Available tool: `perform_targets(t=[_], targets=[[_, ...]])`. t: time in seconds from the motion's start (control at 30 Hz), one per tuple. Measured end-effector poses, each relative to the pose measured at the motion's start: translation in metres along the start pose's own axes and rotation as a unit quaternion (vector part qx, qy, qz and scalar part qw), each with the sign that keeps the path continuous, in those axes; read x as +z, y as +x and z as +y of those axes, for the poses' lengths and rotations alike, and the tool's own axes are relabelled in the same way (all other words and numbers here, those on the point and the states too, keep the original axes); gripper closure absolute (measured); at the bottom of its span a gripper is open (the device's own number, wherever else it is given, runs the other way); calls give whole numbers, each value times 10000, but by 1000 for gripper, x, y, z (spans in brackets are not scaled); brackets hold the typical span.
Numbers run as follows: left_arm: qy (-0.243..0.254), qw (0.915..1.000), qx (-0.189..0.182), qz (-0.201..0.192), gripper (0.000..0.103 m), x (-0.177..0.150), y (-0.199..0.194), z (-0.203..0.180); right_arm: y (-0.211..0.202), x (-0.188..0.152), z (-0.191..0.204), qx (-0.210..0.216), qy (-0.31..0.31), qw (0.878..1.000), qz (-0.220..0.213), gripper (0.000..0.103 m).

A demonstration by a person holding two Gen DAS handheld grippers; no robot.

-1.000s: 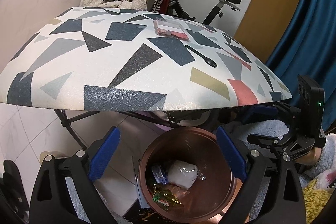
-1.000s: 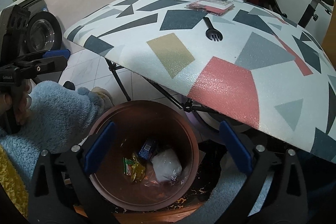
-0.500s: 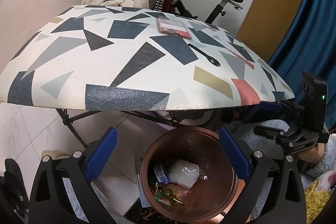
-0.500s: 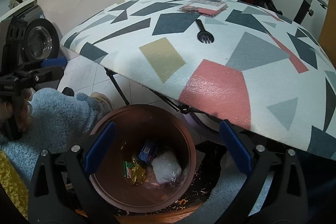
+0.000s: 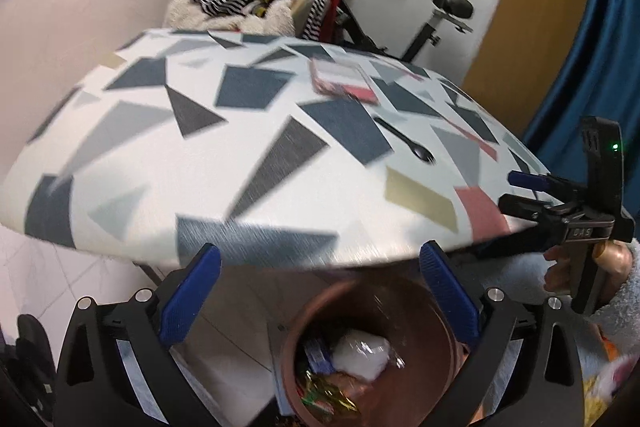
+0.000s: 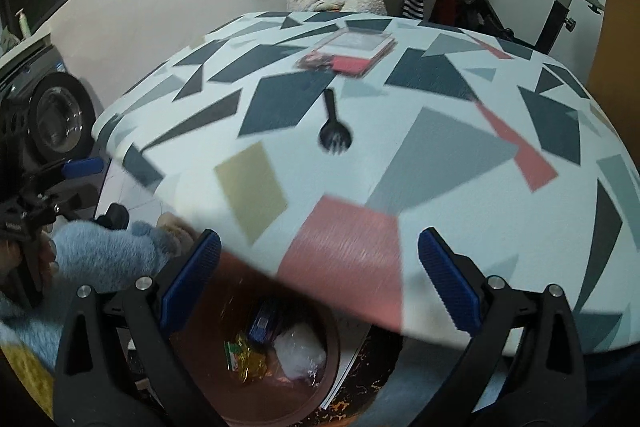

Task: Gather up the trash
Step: 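Move both tools from the bin back over the table, then grasp the black plastic fork by its handle with the right gripper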

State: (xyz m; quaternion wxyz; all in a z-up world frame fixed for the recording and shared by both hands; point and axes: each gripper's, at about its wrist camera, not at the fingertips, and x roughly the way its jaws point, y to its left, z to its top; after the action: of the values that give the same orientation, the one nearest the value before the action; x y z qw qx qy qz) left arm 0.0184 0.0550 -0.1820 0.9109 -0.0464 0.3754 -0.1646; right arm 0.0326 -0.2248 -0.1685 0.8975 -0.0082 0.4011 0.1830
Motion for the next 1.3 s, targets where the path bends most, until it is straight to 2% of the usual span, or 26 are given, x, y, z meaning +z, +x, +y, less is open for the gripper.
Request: perform_targets(t=[0.13,0.2,0.33,0.4,0.43,0.47,0.53,0.6,0.67,0.77,0.9,0.97,1.13,1.3], targets=[[-60,9998,52,-209,6,23,2,6,12,23,-6,-187,-218,9996,-40,6],[-25,9996,98,-274,6,36,6,7,30,40,-10,37,-277,9993,265,6],[50,9993,181,-327,6,62,13,9,54,61,-6,-287,-576,9972,370,6],[9,9993,196,-326,6,73,17,11,65,68,-4,-296,-698,9963,401,6],[-55,9993,188,-318,6,78,19,14,73,73,-4,-244,-716,9961,457,9],[-118,9993,173,-308,6,83,21,16,80,77,-4,-221,-707,9959,516,21],[-264,9992,125,-255,6,92,27,21,92,84,-6,-195,-629,9956,670,33],[-369,9991,102,-207,6,97,32,25,103,90,-9,-118,-514,9956,771,37],[-426,9989,125,-174,6,101,36,26,110,91,-8,-61,-488,9950,868,45],[-400,9990,143,-124,6,104,42,26,117,92,-4,-41,-635,9929,1008,64],[-362,9993,97,-90,6,105,47,22,119,90,-2,-106,-731,9921,1011,72],[-363,9993,24,-28,6,105,52,19,119,90,-4,-23,-621,9930,1008,90],[-410,9989,-195,110,6,108,62,11,113,86,-6,60,-680,9939,862,90],[-471,9976,-413,309,6,123,86,0,97,92,-21,140,-339,9980,522,90]])
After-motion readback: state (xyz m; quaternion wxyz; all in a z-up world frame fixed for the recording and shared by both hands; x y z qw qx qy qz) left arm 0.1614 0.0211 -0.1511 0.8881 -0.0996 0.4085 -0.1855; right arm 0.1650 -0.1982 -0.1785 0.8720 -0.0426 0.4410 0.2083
